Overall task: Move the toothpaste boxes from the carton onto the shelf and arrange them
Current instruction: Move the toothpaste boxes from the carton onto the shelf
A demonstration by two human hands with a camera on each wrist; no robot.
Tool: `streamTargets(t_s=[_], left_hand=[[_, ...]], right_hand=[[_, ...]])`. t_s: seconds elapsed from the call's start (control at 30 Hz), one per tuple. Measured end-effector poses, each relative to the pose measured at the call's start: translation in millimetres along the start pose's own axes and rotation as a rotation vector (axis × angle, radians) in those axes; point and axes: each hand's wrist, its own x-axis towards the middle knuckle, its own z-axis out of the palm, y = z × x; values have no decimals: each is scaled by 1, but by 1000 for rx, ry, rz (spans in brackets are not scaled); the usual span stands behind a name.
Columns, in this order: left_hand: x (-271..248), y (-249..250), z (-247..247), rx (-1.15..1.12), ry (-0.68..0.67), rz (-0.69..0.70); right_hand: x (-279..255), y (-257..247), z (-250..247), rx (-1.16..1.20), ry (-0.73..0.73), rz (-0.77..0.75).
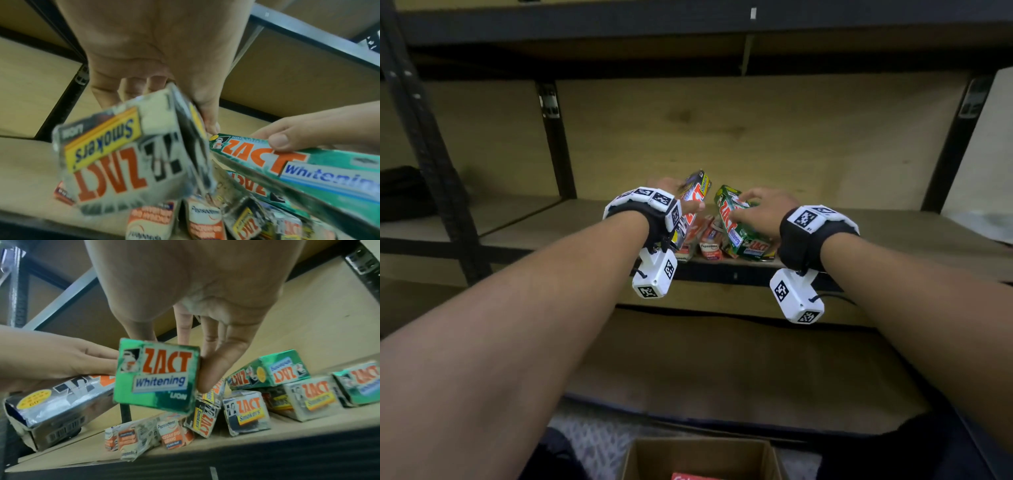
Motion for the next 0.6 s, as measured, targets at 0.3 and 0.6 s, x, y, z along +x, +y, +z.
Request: streamTargets(t_s=[0.3,0.6], left_hand=[[72,-22,17,92,-67,-100],[145,-47,75,143,-177,-193]], right_hand=[[73,-17,35,-238,-39,-8],[105,-12,69,-276,-84,-3]])
